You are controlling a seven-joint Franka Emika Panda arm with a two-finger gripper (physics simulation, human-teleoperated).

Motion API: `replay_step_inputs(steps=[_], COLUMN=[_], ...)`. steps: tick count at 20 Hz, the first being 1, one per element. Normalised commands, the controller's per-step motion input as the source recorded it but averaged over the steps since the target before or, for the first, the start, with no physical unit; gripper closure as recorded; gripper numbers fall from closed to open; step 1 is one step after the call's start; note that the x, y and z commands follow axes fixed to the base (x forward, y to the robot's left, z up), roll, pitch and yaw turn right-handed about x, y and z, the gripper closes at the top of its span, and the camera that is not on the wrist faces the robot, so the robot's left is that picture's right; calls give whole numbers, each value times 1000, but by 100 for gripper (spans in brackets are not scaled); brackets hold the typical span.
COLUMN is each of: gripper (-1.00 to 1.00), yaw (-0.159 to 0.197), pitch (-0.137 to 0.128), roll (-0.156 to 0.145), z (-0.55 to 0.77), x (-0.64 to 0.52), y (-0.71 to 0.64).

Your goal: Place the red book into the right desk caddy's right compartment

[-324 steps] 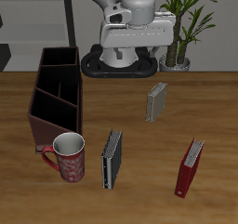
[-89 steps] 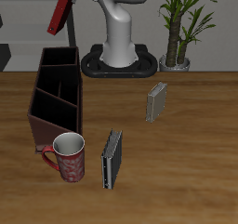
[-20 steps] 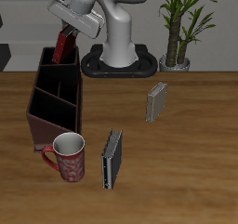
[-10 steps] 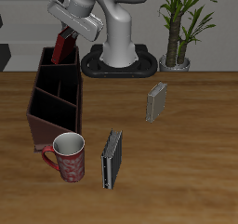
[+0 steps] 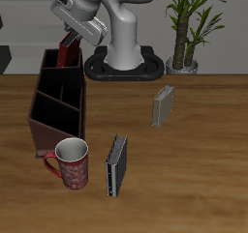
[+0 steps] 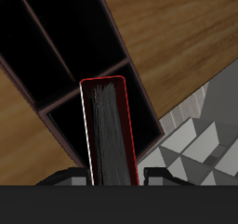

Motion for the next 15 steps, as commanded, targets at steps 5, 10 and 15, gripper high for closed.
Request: replay_step_inputs(steps=[5, 10, 15], gripper=[-100, -100, -100], yaw=[-3, -9, 20], pitch=[-1, -20, -22], roll=[-11, -22, 24], z=[116, 166, 118], x=[136, 108, 103], y=[34, -76, 55])
